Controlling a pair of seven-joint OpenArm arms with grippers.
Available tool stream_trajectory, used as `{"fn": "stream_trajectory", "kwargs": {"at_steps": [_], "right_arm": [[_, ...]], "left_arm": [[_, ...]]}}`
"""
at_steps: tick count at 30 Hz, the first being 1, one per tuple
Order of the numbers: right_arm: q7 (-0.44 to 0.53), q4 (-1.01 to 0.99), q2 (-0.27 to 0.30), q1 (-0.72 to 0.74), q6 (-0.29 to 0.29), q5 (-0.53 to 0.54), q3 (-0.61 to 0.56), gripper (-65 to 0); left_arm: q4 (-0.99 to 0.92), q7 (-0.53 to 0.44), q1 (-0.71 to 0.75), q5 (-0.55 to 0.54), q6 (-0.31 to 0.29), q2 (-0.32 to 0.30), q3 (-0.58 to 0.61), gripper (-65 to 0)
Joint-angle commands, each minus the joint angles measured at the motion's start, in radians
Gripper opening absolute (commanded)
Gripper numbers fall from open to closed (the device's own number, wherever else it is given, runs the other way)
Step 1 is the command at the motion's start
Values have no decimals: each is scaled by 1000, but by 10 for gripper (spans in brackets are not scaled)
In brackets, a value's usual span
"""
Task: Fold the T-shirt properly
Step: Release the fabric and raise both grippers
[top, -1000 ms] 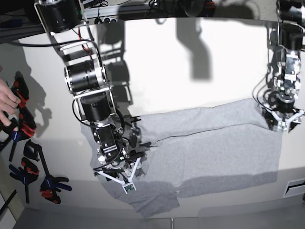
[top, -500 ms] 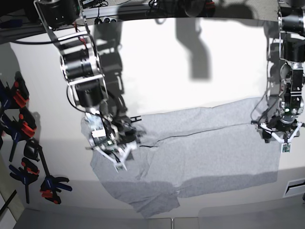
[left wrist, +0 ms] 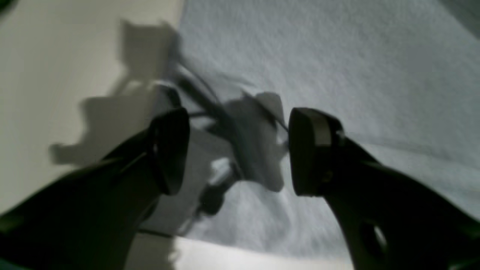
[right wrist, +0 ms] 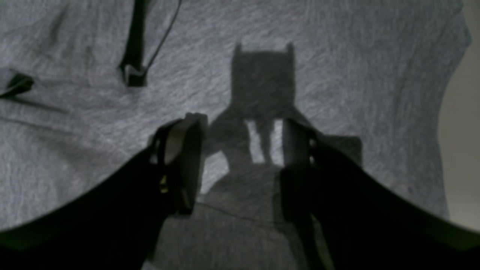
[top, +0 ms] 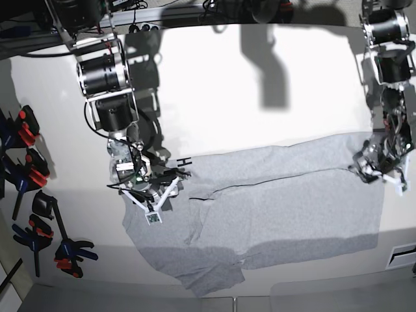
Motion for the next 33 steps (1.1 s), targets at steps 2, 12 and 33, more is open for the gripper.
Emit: {"fn": "stream_trajectory", "kwargs": {"at_steps": [2,12,33], "right_arm": [[-55,-3,10,-1,-5,-23,20,-325],[-116,4,9,-35,53,-25,156,-325],[-212,601,16,-607,51,-24,165,-325]], "left_arm": [[15,-29,5,-2,-10,0,6,-268],[16,-95,132,299,-9,43,23,-268],[227,-129,549,298,-5,41,23,-268]]}}
